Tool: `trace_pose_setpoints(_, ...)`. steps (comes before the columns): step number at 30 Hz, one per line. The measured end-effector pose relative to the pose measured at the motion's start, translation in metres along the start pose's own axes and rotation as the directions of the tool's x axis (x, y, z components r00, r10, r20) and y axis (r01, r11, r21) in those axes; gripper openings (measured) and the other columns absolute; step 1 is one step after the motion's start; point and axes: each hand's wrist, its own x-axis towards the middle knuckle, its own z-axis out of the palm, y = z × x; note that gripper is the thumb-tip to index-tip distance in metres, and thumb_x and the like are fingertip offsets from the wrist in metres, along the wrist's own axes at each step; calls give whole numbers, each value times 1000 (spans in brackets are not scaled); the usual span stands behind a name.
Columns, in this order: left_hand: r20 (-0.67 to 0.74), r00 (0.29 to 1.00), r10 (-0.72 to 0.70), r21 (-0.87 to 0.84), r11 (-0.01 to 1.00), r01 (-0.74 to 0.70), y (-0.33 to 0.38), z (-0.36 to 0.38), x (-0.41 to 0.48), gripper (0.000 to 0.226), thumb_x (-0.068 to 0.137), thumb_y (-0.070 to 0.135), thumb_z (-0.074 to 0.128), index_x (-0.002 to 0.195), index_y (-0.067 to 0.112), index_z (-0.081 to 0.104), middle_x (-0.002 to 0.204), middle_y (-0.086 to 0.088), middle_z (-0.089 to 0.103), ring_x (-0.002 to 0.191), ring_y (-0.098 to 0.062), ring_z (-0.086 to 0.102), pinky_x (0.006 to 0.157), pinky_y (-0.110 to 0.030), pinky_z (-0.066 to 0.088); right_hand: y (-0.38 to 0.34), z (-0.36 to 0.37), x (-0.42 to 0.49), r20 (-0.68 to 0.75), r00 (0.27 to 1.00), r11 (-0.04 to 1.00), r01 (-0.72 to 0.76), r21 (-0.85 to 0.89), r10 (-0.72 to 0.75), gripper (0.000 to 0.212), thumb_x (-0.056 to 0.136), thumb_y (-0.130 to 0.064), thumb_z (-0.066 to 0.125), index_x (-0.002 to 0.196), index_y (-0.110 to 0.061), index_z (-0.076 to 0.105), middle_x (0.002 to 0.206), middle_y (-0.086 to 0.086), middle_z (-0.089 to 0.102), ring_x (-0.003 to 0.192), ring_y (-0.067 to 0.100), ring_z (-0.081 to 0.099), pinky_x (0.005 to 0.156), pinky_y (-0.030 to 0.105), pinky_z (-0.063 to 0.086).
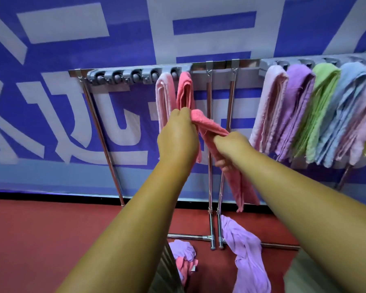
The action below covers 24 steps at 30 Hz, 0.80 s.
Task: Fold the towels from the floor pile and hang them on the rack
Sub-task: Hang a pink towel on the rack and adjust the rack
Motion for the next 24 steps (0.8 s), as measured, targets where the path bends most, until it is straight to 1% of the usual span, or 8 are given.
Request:
trace_pose_setpoints(3,17,999,39,26,999,-40,-12,-11,2,10,101,17,40,98,23,48,98,-1,55,83,-36,56,66,-46,48,0,10,9,-138,984,945,67,-321,-117,53,93,-47,57,128,-7,61,123,17,72,103,38,71,86,41,55)
trace_pose_setpoints(5,22,999,48,22,999,-48,-23,-16,6,11,98,14,42,100,21,50,99,-4,59,85,-39,58,67,-49,51,-4,19,11,-146,965,917,152,-369,-218,59,91,-45,57,139,-12,47,139,18,55,123,43,59,101,48,49)
trace_pose_setpoints(7,26,999,39,15,999,-39,-36,-23,11,13,96,13,43,103,20,52,99,-9,65,88,-42,60,66,-48,49,-10,30,13,-72,921,855,325,-404,-384,42,92,-41,53,131,-26,50,132,13,49,121,43,55,105,52,48)
trace_pose_setpoints(10,3,1000,16,48,999,-16,-58,-34,20,13,99,15,45,108,17,54,94,-9,66,83,-39,55,64,-43,38,-24,47,18,1,827,769,522,-369,-562,30,97,-21,47,120,-27,65,116,10,61,105,37,62,84,37,50)
trace_pose_setpoints(12,-17,1000,-15,80,997,16,-73,-41,27,5,103,18,44,104,15,49,85,-6,56,78,-36,46,62,-41,31,-36,59,19,-10,809,760,548,-349,-588,34,95,-11,45,116,-21,70,108,10,69,98,35,64,74,32,44)
trace_pose_setpoints(16,-61,994,-94,158,982,103,-103,-49,41,15,100,26,50,99,12,49,81,-4,50,75,-36,44,61,-41,31,-60,83,14,57,733,673,649,-356,-678,31,95,-16,50,113,-17,75,106,12,74,98,35,68,77,33,51)
trace_pose_setpoints(20,-67,985,-160,29,986,162,-129,-44,53,13,98,19,51,109,12,53,91,-6,57,81,-37,51,64,-42,37,-87,106,17,122,675,594,710,-378,-728,30,97,-27,49,99,-13,76,98,14,76,95,37,69,78,36,53)
trace_pose_setpoints(24,-3,984,-179,-32,983,178,-143,-29,59,10,102,17,46,110,22,42,101,-5,56,80,-39,53,63,-46,43,-112,121,19,140,677,577,702,-418,-722,36,101,-31,48,71,-13,59,87,12,70,87,35,61,72,34,39)
